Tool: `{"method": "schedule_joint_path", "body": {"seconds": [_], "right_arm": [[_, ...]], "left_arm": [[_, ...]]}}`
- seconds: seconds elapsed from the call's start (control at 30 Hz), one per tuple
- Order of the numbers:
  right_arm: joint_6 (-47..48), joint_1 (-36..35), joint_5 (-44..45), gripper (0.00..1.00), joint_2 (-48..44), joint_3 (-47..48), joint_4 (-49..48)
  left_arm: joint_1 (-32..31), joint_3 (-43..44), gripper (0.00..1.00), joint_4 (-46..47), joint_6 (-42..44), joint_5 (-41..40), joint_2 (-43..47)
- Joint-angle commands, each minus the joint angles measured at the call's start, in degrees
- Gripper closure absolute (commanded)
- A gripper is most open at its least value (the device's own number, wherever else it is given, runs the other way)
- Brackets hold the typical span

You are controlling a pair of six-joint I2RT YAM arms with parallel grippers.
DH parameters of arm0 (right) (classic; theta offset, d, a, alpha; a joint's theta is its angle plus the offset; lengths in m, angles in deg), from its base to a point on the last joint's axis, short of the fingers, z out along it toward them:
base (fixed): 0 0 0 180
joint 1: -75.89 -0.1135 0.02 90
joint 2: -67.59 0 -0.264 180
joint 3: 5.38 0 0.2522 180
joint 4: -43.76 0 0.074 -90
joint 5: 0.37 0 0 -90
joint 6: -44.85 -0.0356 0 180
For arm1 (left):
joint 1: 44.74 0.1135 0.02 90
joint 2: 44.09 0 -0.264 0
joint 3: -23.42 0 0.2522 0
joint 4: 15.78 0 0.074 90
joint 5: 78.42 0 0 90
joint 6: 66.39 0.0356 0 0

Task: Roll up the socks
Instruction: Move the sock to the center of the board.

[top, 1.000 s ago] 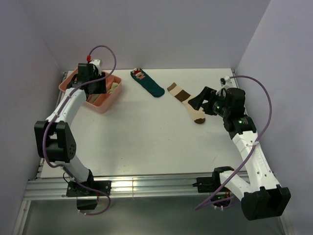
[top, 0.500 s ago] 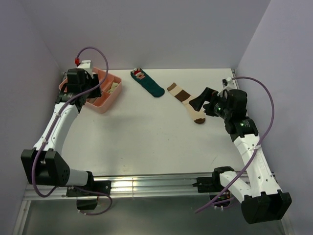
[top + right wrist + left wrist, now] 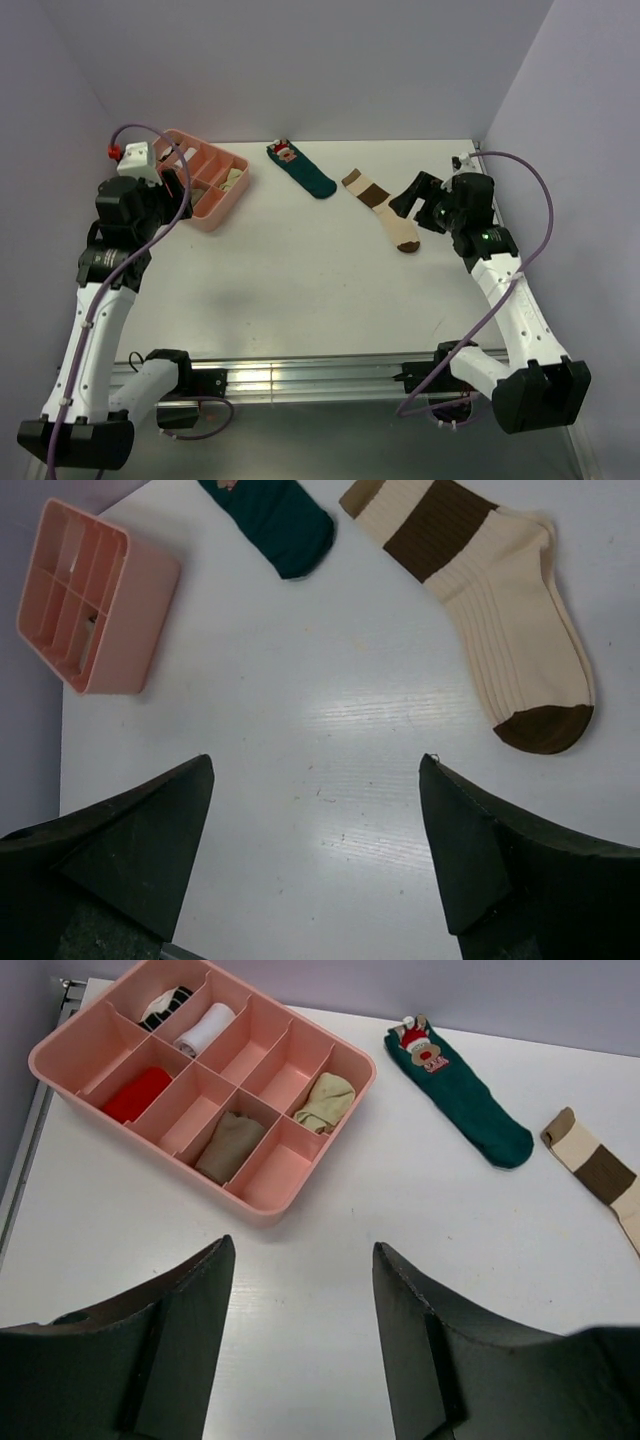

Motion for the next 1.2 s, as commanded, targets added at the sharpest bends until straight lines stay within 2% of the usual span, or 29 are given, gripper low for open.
{"method": "schedule_joint_path", "body": {"seconds": [0.0,0.3,0.6,0.73,0.9,1.17], "right_arm": [[-1.7,0.3,4.2,0.10,3.7,1.5,-3.8],[-7.4,-1.2,14.5,0.19,21.7,7.2,-2.7],[-10.3,-1.1,17.8,0.23,37.6,9.6,-1.8],[-12.3,-1.2,16.9,0.24,40.0,7.5,-0.3],[-14.7,-3.8,11.7,0.25,39.7,2.8,2.6],[-18.4,-17.9,4.5,0.24,35.8,-5.1,3.5]], "left_arm": [[-0.3,-4.7,0.37,-1.5,-1.7,-0.6,4.7],[-0.5,-20.0,0.30,3.7,-4.9,-0.4,13.3],[-0.4,-26.1,0.30,8.6,-6.6,0.5,16.2],[-0.5,-26.5,0.29,9.0,-6.5,0.3,16.0],[-0.5,-26.7,0.29,9.0,-6.0,-0.7,16.0],[-1.5,-26.6,0.29,9.3,-5.6,-1.1,15.8]]}}
